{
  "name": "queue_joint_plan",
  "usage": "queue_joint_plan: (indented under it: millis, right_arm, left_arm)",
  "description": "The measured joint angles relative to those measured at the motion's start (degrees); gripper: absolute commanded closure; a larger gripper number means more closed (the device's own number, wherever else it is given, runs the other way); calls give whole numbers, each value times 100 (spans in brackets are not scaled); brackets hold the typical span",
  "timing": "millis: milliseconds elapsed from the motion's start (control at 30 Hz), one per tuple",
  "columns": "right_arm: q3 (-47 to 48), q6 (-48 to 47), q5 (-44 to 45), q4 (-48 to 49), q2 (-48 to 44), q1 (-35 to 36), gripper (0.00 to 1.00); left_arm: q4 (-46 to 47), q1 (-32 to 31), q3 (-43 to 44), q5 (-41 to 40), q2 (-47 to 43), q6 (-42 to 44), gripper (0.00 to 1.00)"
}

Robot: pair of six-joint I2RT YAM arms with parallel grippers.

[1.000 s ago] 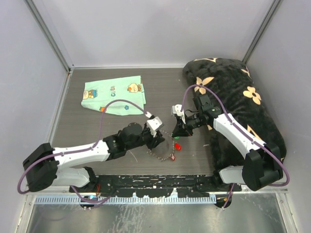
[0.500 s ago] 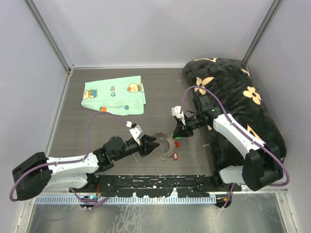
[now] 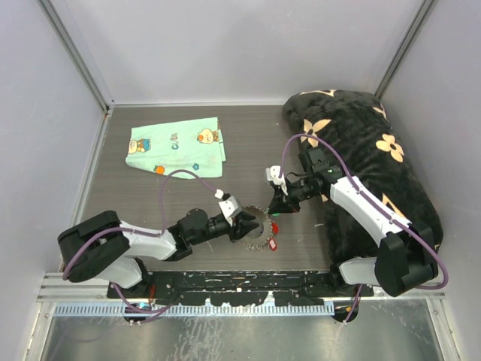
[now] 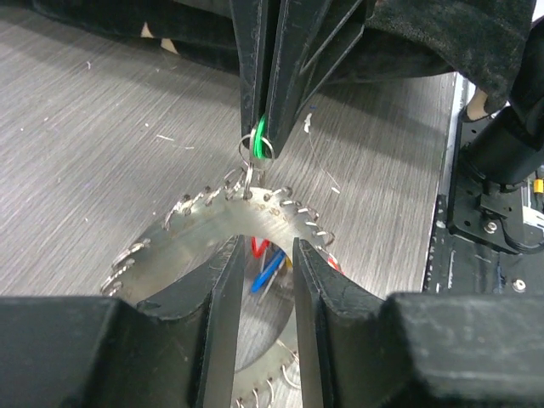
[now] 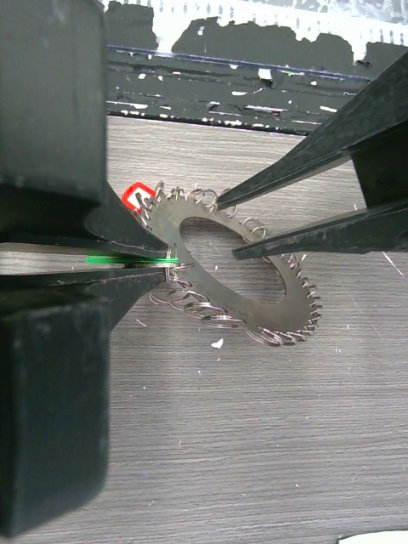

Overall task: Remove the keys from the keyring
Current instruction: Remove the key from the keyring.

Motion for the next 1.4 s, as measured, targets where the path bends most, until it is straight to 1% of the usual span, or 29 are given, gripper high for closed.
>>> queue_joint_plan:
  millis: [133, 367, 600, 900, 1300, 1400]
  right_arm:
    - [0, -17, 0, -24, 0, 0, 99]
    - [0, -63, 0, -44, 0, 0, 99]
    - [0, -103, 0, -52, 0, 7, 99]
    - [0, -109, 0, -74, 0, 24, 99]
    - [0, -122, 0, -96, -7, 37, 99]
    - [0, -122, 0, -103, -7, 39, 99]
  left_arm:
    - [315, -50, 122, -31, 409, 284, 70]
    - [951, -129, 157, -155, 922, 752, 75]
    - [1539, -157, 162, -199, 1325, 933, 78]
    - [1755, -234, 278, -369, 1362, 1038, 82]
    - [1805, -264, 278, -546, 1429, 1075, 86]
    - [1808, -269, 286, -564, 1453, 1075, 90]
